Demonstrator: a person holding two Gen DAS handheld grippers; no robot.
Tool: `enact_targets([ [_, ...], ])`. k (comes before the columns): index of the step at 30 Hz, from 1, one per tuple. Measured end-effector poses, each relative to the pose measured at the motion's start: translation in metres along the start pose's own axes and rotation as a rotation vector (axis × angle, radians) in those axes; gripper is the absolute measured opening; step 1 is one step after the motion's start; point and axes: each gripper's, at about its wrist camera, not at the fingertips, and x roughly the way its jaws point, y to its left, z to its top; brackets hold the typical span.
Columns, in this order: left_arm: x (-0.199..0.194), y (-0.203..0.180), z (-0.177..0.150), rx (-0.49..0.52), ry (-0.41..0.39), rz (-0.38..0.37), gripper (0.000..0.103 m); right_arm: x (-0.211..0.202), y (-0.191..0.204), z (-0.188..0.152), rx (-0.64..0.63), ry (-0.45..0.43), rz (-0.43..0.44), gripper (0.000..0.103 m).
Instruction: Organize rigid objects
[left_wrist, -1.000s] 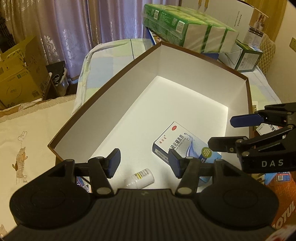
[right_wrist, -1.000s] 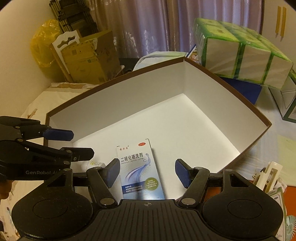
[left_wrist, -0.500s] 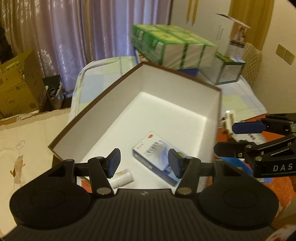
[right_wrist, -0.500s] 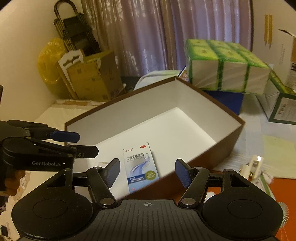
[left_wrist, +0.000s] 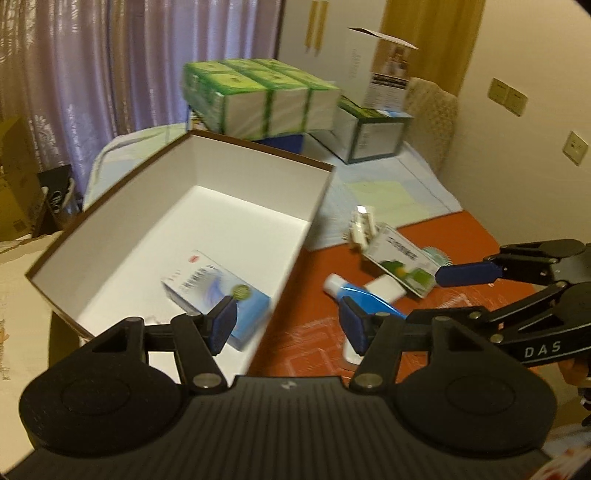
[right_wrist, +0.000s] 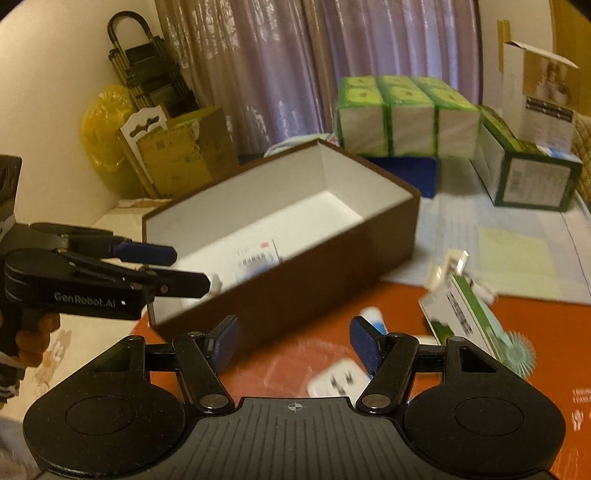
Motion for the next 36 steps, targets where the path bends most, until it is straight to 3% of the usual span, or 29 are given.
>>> enact_targets([
  [11, 0.019, -0.058, -0.018, 0.061, 0.071, -0.067, 0.057, -0.024, -0.042, -0.034, 0.077, 0.064, -0.023, 0.063],
  [20, 0.040, -0.084, -0.027, 0.071, 0.121, -0.054, 0.057, -0.038, -0.071, -0.051, 0.100, 0.082, -0.038, 0.063],
  [36, 0.091, -0.095, -0.054, 0.067, 0.194, 0.018, 0.057, -0.008, -0.108, -0.090, -0.110, 0.151, -0.066, 0.063],
])
